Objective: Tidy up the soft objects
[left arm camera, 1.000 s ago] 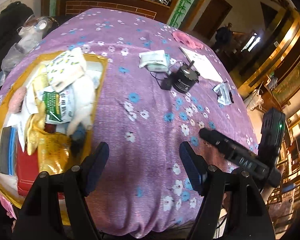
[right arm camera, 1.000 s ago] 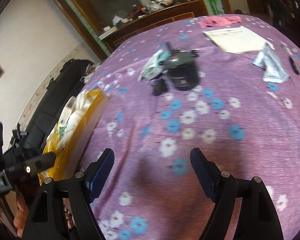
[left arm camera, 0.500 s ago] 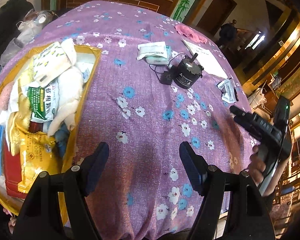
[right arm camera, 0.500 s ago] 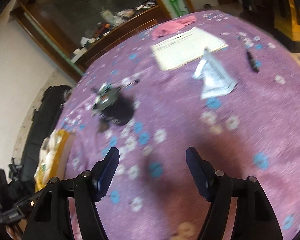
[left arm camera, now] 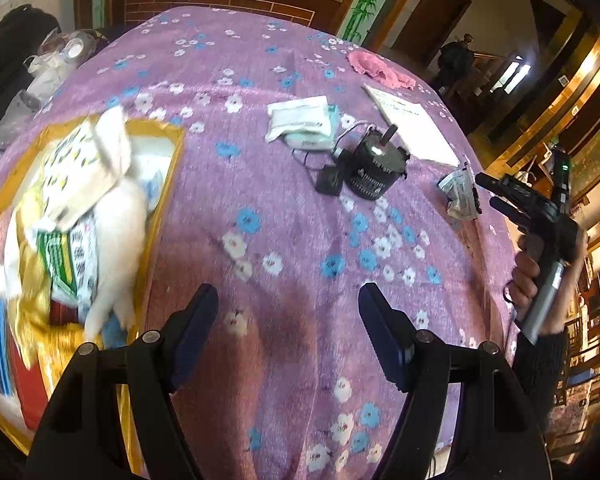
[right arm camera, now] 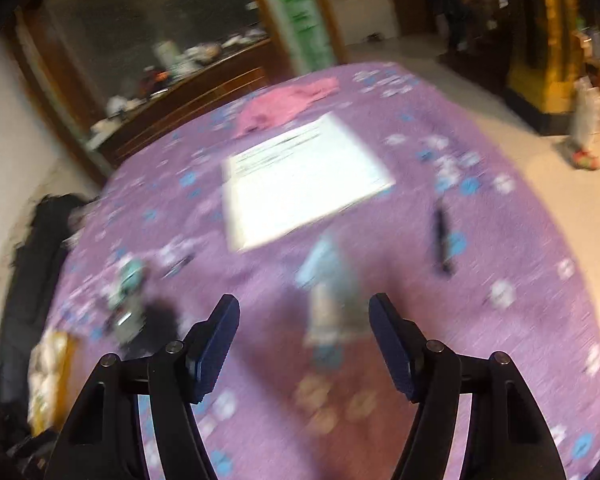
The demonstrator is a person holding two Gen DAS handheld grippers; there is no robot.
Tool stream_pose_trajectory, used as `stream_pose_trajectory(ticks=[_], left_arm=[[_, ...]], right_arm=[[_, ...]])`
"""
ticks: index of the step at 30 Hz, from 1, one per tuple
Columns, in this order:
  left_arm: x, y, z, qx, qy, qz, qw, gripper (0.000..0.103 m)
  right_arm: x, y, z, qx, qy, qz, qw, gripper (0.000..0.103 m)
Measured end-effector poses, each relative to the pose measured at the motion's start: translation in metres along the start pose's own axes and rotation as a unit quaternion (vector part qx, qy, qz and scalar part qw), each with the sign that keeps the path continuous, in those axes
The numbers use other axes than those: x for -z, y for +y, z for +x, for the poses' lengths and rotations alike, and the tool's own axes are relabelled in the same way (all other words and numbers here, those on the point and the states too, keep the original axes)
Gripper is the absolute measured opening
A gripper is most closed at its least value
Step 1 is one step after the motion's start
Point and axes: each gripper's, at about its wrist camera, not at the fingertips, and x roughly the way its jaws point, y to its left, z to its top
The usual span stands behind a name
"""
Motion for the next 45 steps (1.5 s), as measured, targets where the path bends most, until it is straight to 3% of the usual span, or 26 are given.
stream_pose_trajectory(ticks=[4,6,11,16,17,18,21,25,29,31,35,45], left_arm=[[-0.024,0.0,0.003,0.003,-0.003,-0.005,1.0,0.072],[-0.038,0.0,0.008,-0.005,0.002,-0.011,0.9999,0.072],[-0.083,-0.002,0.038,0.007,0.029,-0.031,0.9991,0.072],[-0.124,0.0,0.07,-0.021,0.016,-0.056,0.9981,0.072],[-0.13,-0.003,0.077,-0.024,0.018,-0.048,0.9984,0.072],[-0.136,-0.006,0.085,-0.027,0.019,-0.04,0.9987,0.072],[-0.15,-0.013,0.11,-0.044,0.024,-0.026,0.9984,0.072],[-0.162,-0.018,0.14,-0.04,0.042,-0.026,0.998,0.072],[-0.167,-0.016,0.152,-0.036,0.041,-0.038,0.9978,0.072],[-0.17,-0.015,0.159,-0.051,0.047,-0.032,0.9971,0.072],[-0.168,-0.008,0.163,-0.087,0.05,-0.031,0.9945,0.072],[-0.168,0.009,0.163,-0.105,0.043,-0.038,0.9928,0.069]], right_arm=[[-0.012,-0.01,0.026,0.007,-0.011,0.009,1.0,0.062],[-0.008,-0.015,0.038,0.003,-0.001,0.017,1.0,0.05],[-0.001,-0.017,0.06,-0.01,0.029,0.012,0.999,0.044],[-0.003,-0.016,0.058,-0.027,0.029,0.004,0.999,0.024],[-0.001,-0.015,0.056,-0.027,0.028,0.002,0.999,0.01],[0.0,-0.013,0.056,-0.029,0.029,-0.002,0.999,0.005],[0.006,-0.002,0.059,-0.035,0.039,-0.02,0.998,0.004],[0.008,0.007,0.059,-0.024,0.037,-0.04,0.998,0.004],[0.007,0.005,0.06,-0.024,0.038,-0.036,0.998,0.004],[0.009,0.007,0.06,-0.022,0.039,-0.036,0.998,0.004],[0.01,0.009,0.059,-0.019,0.041,-0.038,0.998,0.004],[0.012,0.012,0.062,-0.01,0.043,-0.039,0.998,0.004]])
